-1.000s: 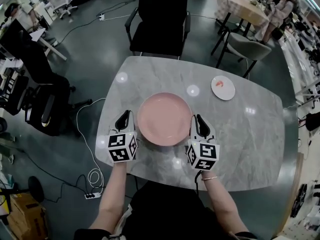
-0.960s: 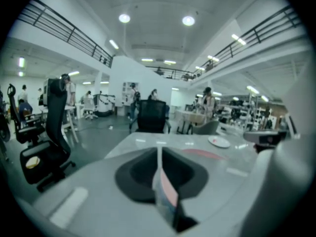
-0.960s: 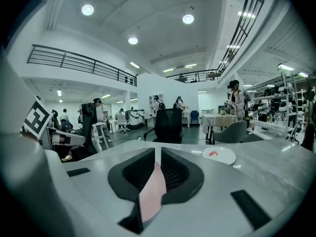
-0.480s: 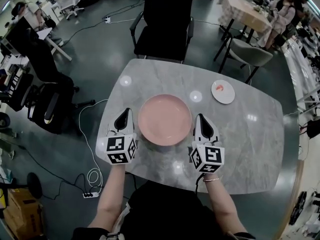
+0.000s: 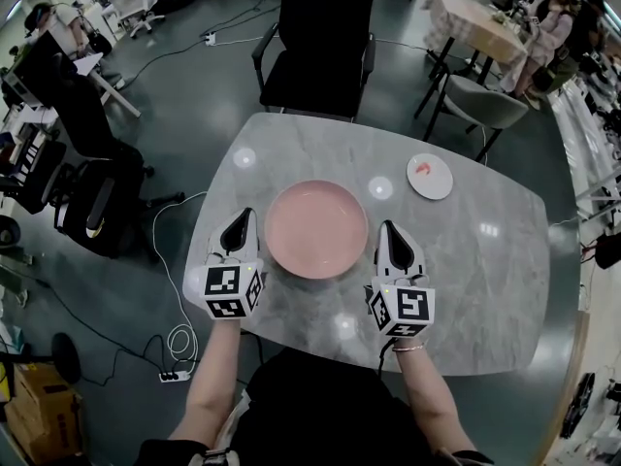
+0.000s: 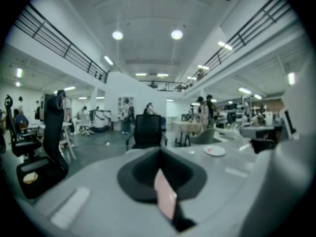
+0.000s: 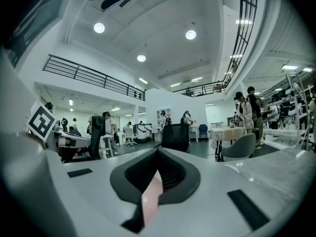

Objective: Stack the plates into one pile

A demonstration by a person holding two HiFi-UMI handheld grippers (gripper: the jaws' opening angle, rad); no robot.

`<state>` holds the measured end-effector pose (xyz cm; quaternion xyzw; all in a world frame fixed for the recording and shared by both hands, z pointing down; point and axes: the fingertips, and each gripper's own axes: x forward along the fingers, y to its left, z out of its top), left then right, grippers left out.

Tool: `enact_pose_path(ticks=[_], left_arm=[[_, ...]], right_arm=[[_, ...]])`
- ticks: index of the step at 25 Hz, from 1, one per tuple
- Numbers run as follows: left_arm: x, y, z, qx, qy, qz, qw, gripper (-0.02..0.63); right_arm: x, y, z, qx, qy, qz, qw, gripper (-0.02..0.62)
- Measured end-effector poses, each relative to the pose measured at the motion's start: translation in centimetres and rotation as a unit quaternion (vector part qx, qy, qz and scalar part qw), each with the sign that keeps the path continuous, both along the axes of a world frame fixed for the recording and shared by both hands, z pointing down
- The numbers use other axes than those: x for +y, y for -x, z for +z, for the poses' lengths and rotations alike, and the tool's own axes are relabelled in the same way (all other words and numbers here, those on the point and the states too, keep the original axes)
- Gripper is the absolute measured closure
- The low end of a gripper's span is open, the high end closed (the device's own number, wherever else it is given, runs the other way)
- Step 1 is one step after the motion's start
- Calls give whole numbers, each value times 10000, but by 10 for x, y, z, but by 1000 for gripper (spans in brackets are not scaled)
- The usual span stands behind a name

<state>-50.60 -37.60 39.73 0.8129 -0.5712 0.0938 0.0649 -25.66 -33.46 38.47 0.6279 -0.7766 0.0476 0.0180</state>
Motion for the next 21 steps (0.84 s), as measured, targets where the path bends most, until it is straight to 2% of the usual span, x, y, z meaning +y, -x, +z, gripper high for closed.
enact_pose_path(ticks=[21], left_arm=[[0,8,2,19,33,-77,10000,598]], right_arm=[[-2,5,0,-81,-1,-74,9999,591]])
